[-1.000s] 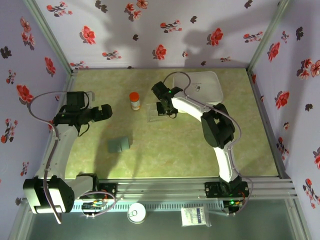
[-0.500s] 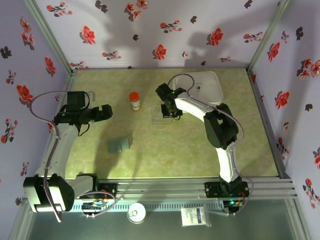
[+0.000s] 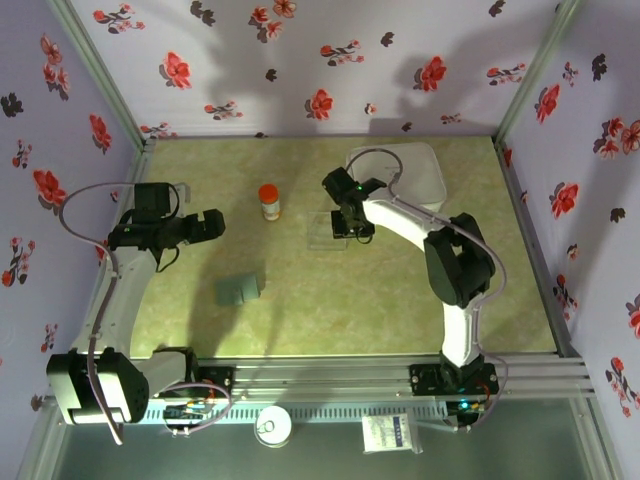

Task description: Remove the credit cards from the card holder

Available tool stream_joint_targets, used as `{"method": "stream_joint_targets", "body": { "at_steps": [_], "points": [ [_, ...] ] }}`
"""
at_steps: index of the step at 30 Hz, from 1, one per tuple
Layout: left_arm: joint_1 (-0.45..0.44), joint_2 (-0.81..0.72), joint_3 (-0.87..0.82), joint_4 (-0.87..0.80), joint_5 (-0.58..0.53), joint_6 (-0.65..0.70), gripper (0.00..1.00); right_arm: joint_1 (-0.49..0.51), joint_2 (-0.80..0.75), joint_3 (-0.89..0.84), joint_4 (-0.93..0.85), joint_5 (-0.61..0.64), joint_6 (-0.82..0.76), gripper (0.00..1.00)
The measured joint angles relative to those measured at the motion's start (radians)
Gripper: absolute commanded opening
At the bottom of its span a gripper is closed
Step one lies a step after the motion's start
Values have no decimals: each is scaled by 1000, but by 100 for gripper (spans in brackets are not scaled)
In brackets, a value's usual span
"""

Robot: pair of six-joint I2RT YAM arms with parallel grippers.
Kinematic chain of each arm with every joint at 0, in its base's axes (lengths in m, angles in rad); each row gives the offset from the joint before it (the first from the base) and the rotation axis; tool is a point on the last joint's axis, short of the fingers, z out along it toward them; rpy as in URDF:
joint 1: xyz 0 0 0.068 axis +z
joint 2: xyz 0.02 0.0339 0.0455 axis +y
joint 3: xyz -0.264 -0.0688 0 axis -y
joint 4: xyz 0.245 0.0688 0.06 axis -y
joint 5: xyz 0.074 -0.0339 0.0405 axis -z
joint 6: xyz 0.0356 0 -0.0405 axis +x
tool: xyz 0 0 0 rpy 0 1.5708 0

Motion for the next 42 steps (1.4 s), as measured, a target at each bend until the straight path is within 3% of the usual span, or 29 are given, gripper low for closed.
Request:
{"method": "stream_joint_targets", "body": {
  "at_steps": [8, 20, 26, 35, 42],
  "points": [
    [0, 0, 0, -2, 6, -4, 100, -80, -74, -69, 46, -26, -1, 65],
    [-99, 16, -121, 29, 52, -167, 100, -227, 24, 15, 111, -102, -50, 67],
    [-151, 123, -184, 86, 74, -215, 100, -276, 49, 59, 147, -145, -79, 66],
    [-162, 317, -190, 150, 73, -214, 100, -187, -122, -80, 185, -206, -76, 66],
    [-217, 306, -229, 142, 70, -220, 100, -79, -278, -202, 190, -217, -48, 66]
  ]
}}
